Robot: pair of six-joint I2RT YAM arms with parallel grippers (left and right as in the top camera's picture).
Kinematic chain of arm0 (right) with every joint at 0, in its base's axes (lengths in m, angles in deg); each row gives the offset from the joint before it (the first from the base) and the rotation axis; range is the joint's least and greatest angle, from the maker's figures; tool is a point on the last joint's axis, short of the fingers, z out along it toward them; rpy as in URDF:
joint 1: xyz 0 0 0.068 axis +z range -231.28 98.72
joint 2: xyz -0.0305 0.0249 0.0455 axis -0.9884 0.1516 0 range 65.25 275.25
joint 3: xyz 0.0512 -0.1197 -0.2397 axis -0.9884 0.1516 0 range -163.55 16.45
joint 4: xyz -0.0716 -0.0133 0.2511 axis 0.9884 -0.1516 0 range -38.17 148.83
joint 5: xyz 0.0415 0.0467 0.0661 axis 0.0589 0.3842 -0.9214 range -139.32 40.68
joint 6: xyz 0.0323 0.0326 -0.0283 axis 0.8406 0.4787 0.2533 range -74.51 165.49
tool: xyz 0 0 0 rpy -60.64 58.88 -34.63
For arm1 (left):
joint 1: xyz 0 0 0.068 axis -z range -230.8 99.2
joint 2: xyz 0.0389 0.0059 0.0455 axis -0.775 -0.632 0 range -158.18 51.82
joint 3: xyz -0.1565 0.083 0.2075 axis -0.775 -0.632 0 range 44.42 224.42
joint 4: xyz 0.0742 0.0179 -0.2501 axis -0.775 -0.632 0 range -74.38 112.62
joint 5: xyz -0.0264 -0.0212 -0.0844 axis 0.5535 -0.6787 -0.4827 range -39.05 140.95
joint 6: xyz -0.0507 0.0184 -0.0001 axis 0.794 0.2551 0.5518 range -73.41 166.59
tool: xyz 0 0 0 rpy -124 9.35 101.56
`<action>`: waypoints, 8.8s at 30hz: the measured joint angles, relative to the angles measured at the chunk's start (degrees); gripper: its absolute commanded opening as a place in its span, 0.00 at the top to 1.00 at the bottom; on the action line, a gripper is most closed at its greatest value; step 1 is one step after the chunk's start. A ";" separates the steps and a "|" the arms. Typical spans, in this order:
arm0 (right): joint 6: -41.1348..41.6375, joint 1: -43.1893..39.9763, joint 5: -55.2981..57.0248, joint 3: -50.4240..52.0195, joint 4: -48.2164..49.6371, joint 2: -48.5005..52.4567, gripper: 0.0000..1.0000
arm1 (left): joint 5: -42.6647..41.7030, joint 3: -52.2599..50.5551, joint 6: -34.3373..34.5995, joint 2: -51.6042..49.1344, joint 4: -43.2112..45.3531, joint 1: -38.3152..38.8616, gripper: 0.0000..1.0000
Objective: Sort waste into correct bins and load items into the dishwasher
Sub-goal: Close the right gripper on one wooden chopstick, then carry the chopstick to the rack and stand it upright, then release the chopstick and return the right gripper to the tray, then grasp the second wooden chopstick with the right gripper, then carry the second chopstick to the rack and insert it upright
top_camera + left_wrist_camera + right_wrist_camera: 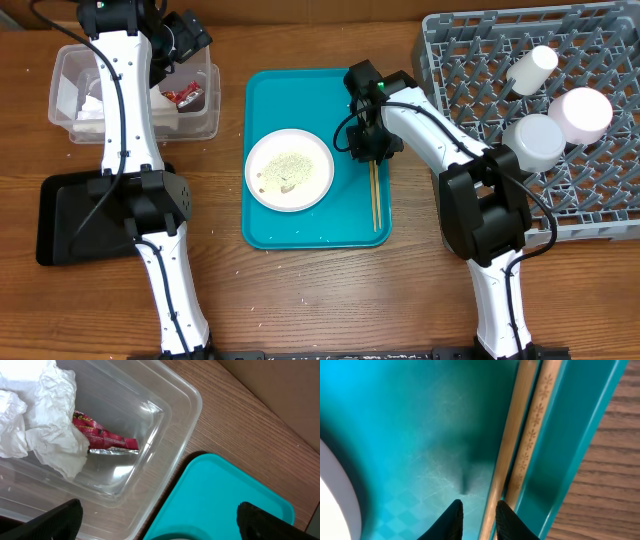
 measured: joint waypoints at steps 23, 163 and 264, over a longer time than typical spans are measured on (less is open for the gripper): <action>-0.02 0.04 0.50 2.60 6.67 -0.68 0.75 | 0.00 0.00 0.00 0.00 0.00 0.00 0.00; 0.26 -6.64 -7.78 -13.11 -8.11 -4.74 0.57 | -0.02 0.00 0.00 0.00 0.00 0.00 0.00; -18.25 -25.66 -15.08 -30.42 -12.37 -2.32 0.44 | -0.02 0.00 0.00 0.00 0.00 0.00 0.00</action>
